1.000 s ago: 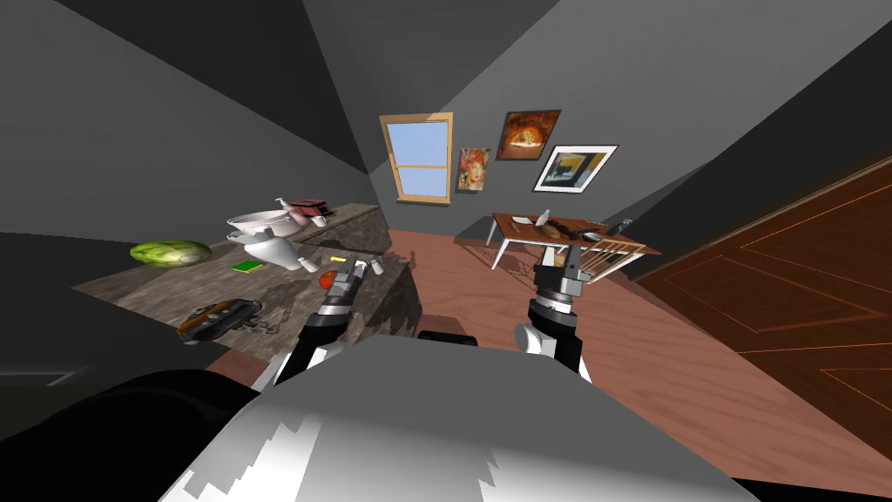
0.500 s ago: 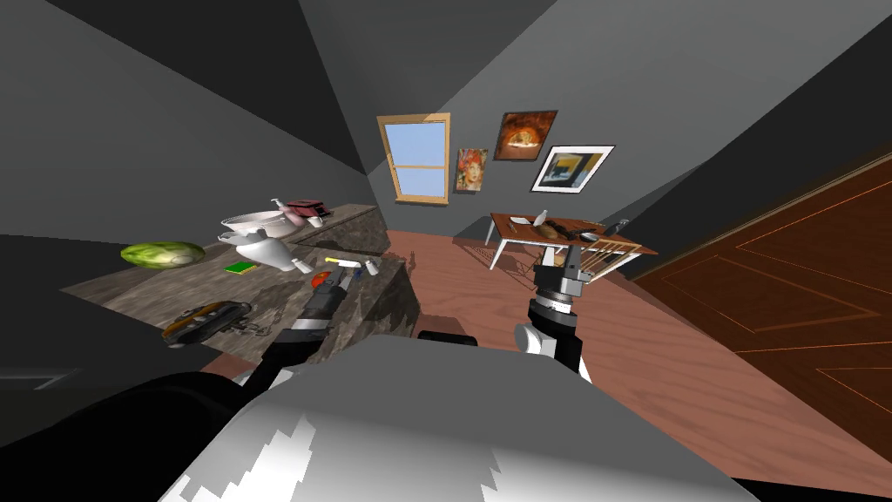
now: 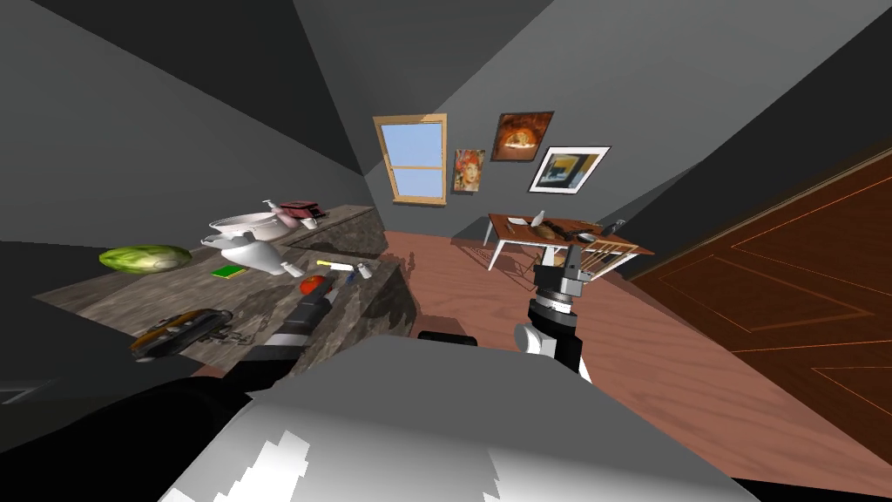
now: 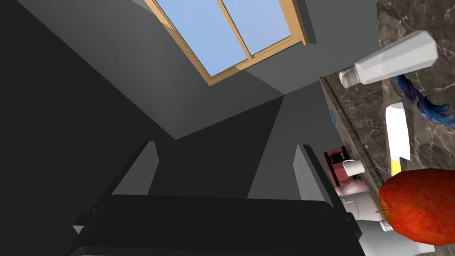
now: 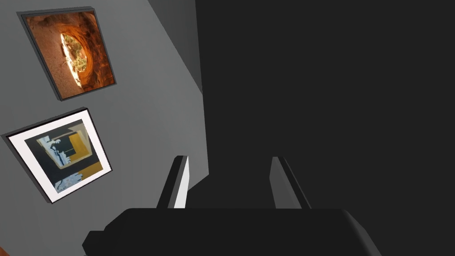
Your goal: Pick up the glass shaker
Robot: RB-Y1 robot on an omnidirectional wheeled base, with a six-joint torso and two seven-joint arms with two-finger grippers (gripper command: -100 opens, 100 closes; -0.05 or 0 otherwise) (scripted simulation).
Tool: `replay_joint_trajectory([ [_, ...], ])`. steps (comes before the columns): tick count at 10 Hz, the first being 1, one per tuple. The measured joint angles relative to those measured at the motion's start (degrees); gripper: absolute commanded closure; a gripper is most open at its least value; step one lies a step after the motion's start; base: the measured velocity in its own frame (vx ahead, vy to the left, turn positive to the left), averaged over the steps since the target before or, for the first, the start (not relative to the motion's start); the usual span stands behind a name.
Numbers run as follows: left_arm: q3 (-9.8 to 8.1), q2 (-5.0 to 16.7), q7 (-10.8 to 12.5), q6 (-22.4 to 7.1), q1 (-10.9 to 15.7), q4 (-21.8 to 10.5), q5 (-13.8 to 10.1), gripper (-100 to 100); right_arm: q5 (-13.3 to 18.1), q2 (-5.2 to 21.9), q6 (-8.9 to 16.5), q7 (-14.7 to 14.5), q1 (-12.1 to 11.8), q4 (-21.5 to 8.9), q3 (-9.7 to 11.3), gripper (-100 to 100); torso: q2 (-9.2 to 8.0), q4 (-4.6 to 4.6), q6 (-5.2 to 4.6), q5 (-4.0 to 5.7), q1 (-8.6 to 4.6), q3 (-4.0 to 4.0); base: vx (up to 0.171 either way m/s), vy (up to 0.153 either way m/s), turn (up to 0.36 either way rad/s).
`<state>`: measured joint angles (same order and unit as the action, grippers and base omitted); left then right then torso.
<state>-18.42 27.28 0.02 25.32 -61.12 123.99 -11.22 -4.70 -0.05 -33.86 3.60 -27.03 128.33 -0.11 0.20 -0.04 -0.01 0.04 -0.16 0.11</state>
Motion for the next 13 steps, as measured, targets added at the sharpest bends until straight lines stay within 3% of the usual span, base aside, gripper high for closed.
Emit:
replay_joint_trajectory([
  [5, -2.65, 7.76, -0.48, -4.10, -9.63, -3.67, -3.77, -100, 0.00, 0.00, 0.00, 0.00, -0.01, 0.00, 0.00, 0, 0.47, -0.11, -0.02, 0.03, -0.17, 0.28, 0.150, -0.070, -0.055],
  [12, -2.63, 15.06, -2.66, -9.95, -20.39, -8.98, -5.34, -100, 0.00, 0.00, 0.00, 0.00, -0.02, 0.00, 0.00, 0, 0.50, -0.11, -0.01, -0.02, 0.06, 0.29, 0.166, -0.025, -0.067],
  [13, -2.76, 16.04, -2.81, -10.83, -20.91, -9.54, -5.59, -100, 0.00, 0.00, 0.00, 0.00, -0.01, 0.01, -0.01, 0, 0.38, -0.10, -0.02, -0.01, 0.06, 0.24, 0.156, -0.025, -0.082],
])
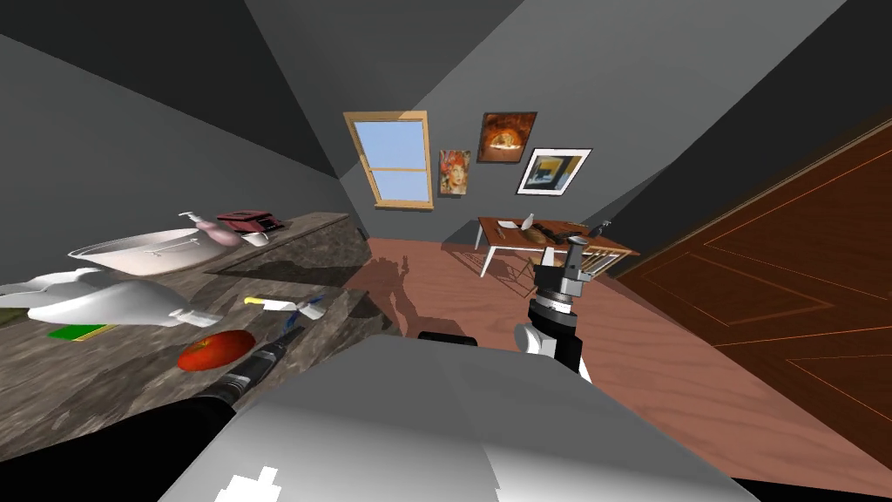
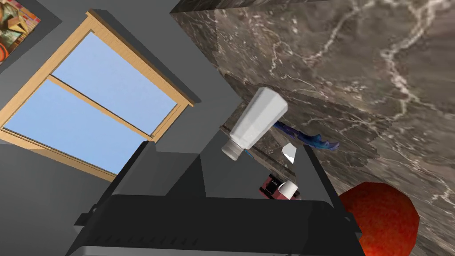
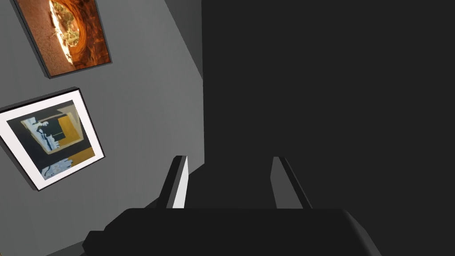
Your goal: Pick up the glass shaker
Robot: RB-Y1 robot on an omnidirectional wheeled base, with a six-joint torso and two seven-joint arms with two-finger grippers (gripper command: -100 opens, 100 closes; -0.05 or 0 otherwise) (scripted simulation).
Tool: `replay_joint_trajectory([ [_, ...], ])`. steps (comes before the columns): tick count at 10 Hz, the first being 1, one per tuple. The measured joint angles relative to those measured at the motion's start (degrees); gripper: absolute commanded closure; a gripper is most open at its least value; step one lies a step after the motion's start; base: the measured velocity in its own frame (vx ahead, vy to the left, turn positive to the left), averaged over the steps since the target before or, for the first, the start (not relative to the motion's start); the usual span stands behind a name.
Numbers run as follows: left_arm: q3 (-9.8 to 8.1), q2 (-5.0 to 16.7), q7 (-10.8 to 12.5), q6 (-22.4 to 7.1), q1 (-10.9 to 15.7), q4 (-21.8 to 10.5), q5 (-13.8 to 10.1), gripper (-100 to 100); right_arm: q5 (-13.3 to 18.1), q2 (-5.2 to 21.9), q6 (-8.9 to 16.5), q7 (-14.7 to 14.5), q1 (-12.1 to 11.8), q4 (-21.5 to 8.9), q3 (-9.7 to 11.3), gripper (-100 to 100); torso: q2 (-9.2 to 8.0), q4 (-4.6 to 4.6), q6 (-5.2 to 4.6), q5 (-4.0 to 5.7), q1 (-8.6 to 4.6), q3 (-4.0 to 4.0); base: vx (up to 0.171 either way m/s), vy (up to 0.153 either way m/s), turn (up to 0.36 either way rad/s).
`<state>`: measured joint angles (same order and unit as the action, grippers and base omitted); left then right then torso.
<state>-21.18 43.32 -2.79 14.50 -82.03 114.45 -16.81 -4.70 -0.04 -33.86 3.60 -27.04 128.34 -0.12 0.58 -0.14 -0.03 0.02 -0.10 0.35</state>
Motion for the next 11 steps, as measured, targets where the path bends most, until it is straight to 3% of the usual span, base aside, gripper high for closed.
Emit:
replay_joint_trajectory([
  [5, 0.50, 4.88, -1.53, -4.91, -6.14, -3.87, -0.47, -100, 0.00, 0.00, 0.00, 0.00, 0.00, 0.00, 0.00, 0, 0.09, -0.01, 0.00, -0.01, 0.03, 0.04, 0.177, -0.018, -0.090],
  [6, 0.08, 6.82, -1.58, -6.11, -8.13, -4.75, -0.92, -100, 0.00, 0.00, 0.00, 0.00, 0.00, 0.00, 0.00, 0, 0.18, -0.04, -0.01, 0.00, 0.02, 0.10, 0.220, -0.005, -0.101],
  [8, 0.36, 8.85, -2.37, -9.18, -10.75, -6.18, -0.99, -100, 0.00, 0.01, 0.00, 0.00, -0.01, 0.00, -0.01, 0, 0.22, -0.05, 0.01, -0.03, 0.12, 0.13, 0.195, 0.028, -0.085],
  [11, 0.46, 11.88, -3.31, -11.54, -14.55, -8.90, -1.27, -100, 0.00, 0.00, 0.00, 0.00, 0.00, 0.00, 0.00, 0, -0.02, 0.00, 0.01, -0.03, 0.14, -0.01, 0.143, 0.032, -0.068],
])
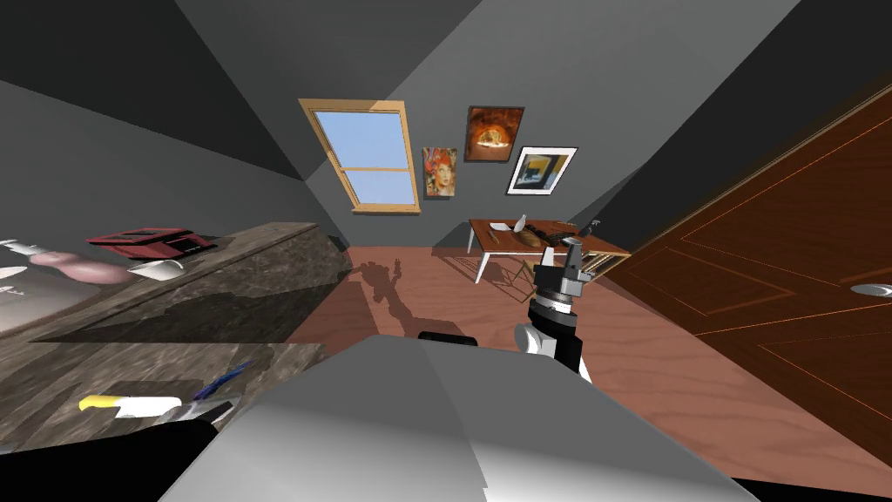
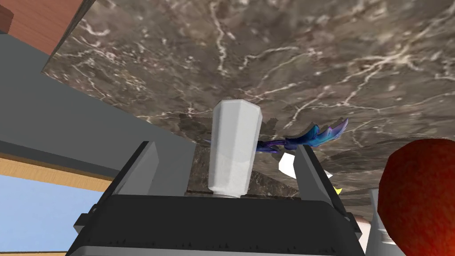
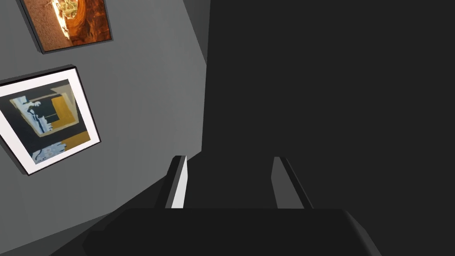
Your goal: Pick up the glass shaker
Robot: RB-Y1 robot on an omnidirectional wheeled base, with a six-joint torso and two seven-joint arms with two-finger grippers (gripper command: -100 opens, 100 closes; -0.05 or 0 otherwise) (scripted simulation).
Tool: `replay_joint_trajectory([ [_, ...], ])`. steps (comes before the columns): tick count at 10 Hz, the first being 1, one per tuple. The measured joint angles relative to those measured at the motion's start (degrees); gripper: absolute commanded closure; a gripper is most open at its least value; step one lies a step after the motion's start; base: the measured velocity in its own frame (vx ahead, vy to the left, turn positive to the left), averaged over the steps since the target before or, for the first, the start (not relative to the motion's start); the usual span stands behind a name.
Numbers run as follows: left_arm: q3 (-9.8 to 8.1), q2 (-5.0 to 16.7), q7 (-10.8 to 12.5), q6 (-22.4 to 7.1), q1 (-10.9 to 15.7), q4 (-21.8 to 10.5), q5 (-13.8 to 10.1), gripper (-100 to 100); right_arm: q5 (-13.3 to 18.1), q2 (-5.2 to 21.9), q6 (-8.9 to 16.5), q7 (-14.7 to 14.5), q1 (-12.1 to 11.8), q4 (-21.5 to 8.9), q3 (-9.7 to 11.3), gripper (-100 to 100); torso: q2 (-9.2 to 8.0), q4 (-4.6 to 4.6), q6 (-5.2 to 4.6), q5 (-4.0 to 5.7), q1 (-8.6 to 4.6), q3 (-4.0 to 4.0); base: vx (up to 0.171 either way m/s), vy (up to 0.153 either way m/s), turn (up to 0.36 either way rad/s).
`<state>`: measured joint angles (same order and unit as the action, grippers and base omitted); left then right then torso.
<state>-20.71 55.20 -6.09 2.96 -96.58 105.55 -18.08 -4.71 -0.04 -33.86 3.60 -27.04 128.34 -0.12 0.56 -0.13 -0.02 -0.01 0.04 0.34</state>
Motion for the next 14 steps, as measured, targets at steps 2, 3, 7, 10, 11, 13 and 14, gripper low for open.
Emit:
replay_joint_trajectory([
  [2, -0.54, 1.26, -0.52, -1.78, -2.29, -0.37, -0.07, -100, 0.00, 0.00, 0.00, 0.00, 0.00, 0.00, 0.00, 0, -0.12, 0.03, 0.00, -0.02, 0.08, -0.07, 0.082, 0.045, -0.045],
  [3, -0.60, 1.33, -0.59, -2.00, -2.41, -0.39, -0.08, 0, 0.00, 0.00, 0.00, 0.00, 0.01, 0.00, 0.00, 0, -0.33, 0.08, 0.02, -0.01, -0.01, -0.19, 0.010, 0.006, 0.000],
  [7, 2.11, 0.58, -0.76, -1.82, 1.39, -3.46, 0.89, -100, 0.00, 0.00, 0.00, 0.00, 0.02, 0.00, 0.00, 0, -0.59, 0.15, 0.02, -0.01, -0.01, -0.35, 0.010, 0.023, -0.039],
  [10, 2.20, 0.55, -0.72, -1.81, 1.46, -3.60, 0.90, 100, 0.00, -0.01, 0.00, 0.00, 0.02, 0.00, 0.01, 0, -0.59, 0.16, -0.02, -0.01, -0.14, -0.36, 0.000, 0.000, 0.000],
  [11, 2.19, 0.56, -0.72, -1.78, 1.47, -3.58, 0.90, 100, 0.00, -0.01, 0.00, 0.00, 0.02, 0.00, 0.01, 0, -0.60, 0.15, 0.00, -0.01, -0.11, -0.35, 0.000, 0.000, 0.000],
  [13, 2.20, 0.57, -0.73, -1.79, 1.47, -3.58, 0.91, 0, 0.00, -0.01, 0.00, 0.00, 0.02, 0.00, 0.01, 0, -0.60, 0.16, 0.00, -0.01, -0.09, -0.36, 0.000, 0.000, 0.000],
  [14, 2.20, 0.57, -0.73, -1.79, 1.47, -3.58, 0.91, 100, 0.00, -0.01, 0.00, 0.00, 0.02, 0.00, 0.01, 0, -0.60, 0.16, 0.00, -0.01, -0.09, -0.36, -0.005, -0.014, 0.044],
])
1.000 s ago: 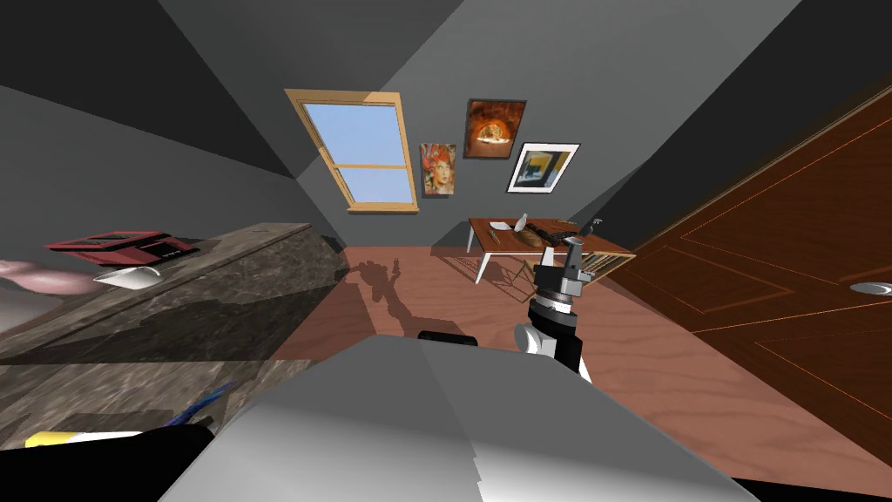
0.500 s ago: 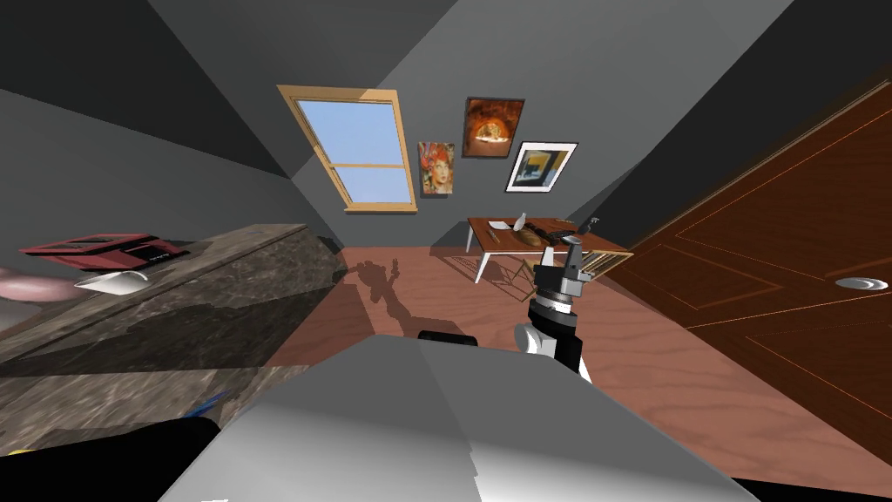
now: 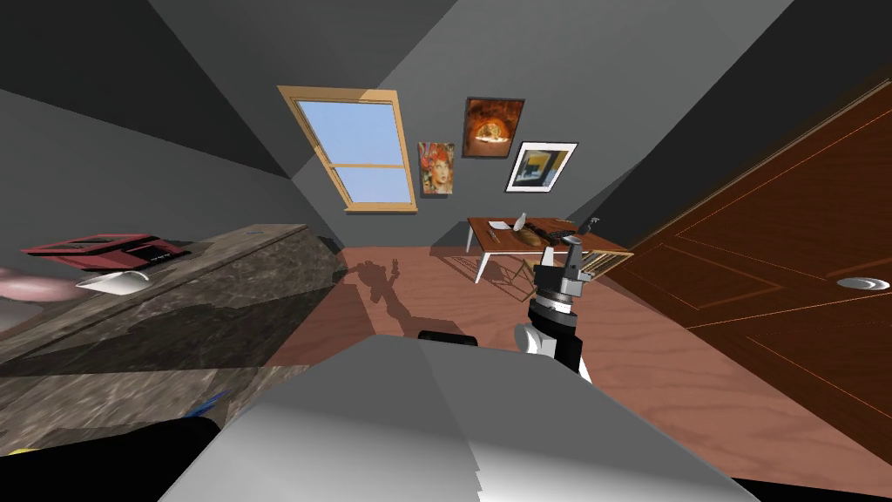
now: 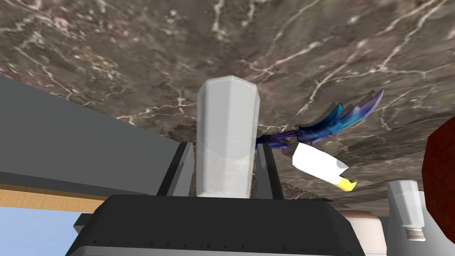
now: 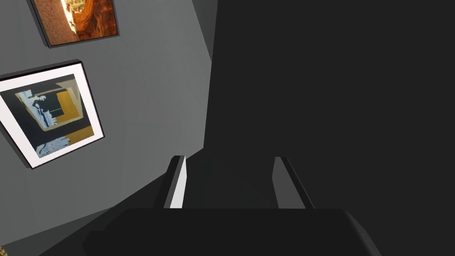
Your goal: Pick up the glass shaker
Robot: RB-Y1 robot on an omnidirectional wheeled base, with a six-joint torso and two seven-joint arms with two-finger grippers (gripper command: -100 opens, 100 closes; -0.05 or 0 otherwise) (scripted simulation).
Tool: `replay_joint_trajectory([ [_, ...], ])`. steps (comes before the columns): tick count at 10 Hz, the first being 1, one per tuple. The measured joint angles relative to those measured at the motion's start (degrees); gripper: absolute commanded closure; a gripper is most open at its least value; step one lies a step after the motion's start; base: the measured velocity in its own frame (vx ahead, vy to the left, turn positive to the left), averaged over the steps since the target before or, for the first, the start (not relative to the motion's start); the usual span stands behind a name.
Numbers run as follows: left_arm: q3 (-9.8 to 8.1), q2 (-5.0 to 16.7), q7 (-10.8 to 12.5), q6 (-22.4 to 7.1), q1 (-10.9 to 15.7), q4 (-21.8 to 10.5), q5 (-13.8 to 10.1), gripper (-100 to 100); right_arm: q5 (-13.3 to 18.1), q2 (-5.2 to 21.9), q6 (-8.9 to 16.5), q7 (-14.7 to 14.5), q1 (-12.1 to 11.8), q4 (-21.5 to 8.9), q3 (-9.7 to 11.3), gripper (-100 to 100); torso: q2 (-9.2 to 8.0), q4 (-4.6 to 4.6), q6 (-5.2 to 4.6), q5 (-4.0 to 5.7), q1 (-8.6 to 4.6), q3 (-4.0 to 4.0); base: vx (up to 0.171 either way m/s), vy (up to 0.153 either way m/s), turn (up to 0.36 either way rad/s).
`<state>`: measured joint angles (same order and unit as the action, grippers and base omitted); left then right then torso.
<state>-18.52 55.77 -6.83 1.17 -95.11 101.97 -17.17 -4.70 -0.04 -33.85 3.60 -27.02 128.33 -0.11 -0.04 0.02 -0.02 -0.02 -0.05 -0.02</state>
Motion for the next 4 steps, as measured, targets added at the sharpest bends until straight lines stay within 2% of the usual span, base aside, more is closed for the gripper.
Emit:
replay_joint_trajectory([
  [3, -2.38, 0.62, 0.11, 0.04, -3.41, 2.62, -0.81, 100, 0.00, 0.00, 0.00, 0.00, 0.00, 0.00, 0.00, 0, -0.06, 0.01, 0.04, 0.07, -0.19, -0.03, -0.012, -0.025, 0.039],
  [4, -2.48, 0.64, 0.13, 0.03, -3.54, 2.74, -0.85, 0, 0.00, 0.00, 0.00, 0.00, 0.00, 0.00, 0.00, 0, -0.04, 0.01, 0.02, 0.04, -0.12, -0.02, 0.000, 0.000, 0.000],
])
